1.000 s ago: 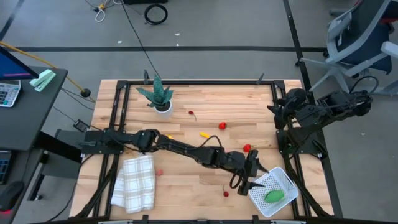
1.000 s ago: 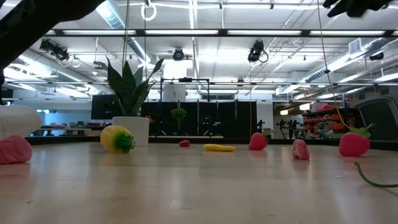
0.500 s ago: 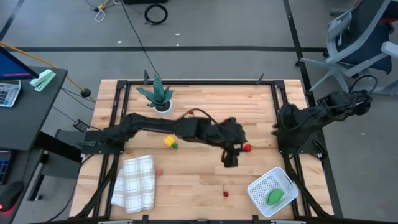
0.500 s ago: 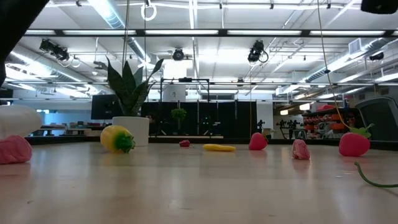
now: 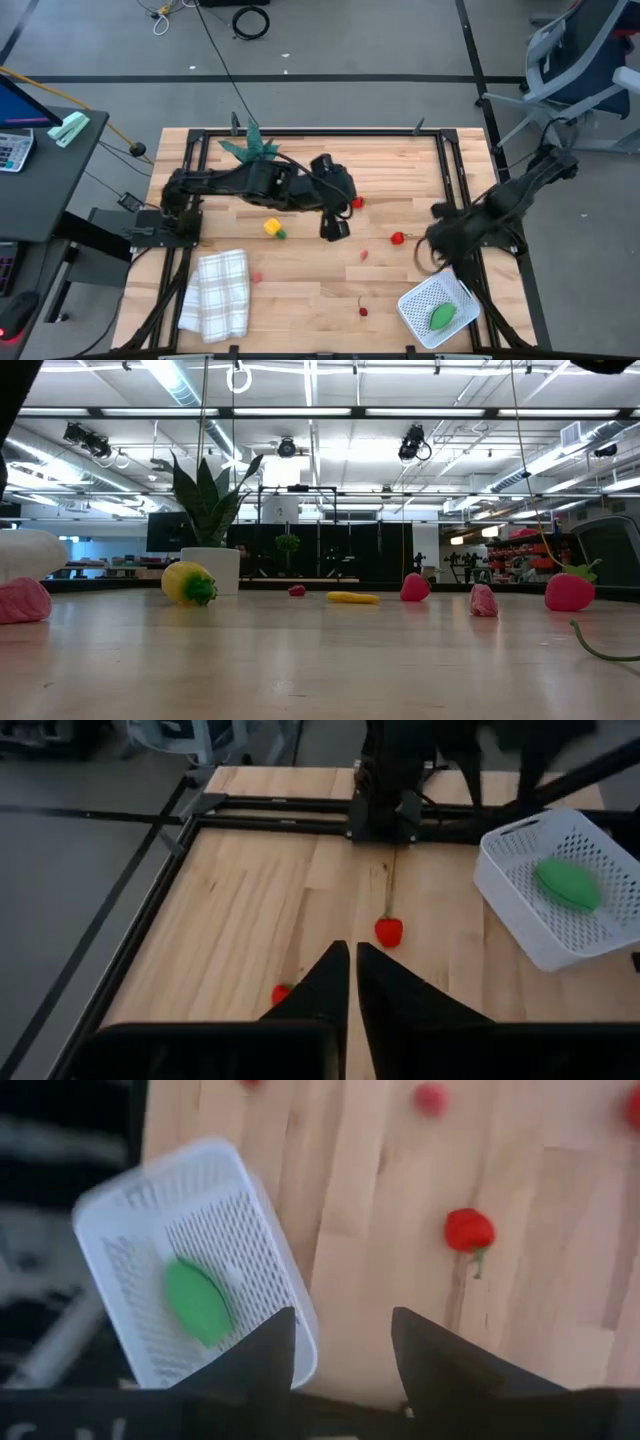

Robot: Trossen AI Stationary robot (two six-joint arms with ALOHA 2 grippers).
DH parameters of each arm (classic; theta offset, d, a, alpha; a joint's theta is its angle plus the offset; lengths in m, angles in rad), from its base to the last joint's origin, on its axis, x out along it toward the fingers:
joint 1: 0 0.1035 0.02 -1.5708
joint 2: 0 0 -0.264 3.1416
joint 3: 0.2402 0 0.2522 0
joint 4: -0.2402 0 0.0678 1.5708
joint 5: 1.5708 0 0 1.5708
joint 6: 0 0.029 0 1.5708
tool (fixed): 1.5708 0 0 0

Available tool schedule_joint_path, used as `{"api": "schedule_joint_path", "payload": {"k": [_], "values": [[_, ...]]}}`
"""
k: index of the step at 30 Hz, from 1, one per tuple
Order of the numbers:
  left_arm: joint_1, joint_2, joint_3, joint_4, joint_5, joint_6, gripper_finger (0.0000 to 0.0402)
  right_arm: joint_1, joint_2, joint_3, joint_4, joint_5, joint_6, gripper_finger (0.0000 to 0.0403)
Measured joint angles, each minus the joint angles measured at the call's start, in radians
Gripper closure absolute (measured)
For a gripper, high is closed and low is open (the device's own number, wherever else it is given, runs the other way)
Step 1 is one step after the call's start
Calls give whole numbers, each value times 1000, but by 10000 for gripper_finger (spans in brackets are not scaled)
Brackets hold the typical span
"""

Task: Pick and placing Produce into tupperware
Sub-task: Put the right red strawberry into the white basket

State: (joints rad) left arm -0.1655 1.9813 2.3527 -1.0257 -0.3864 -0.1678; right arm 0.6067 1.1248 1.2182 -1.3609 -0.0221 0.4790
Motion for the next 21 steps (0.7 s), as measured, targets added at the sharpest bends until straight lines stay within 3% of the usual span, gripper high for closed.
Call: {"api": "schedule_joint_path", "payload": {"k": [10,17,21], "values": [[-2,-68,0,-117,1,-77,362,19,296,-1,-14,-49,-190,170],[-8,-77,0,-287,1,-205,357,11,326,-1,51,60,-223,157],[-34,-82,0,-257,1,-260,369,-51,326,-2,46,94,-223,158]]}}
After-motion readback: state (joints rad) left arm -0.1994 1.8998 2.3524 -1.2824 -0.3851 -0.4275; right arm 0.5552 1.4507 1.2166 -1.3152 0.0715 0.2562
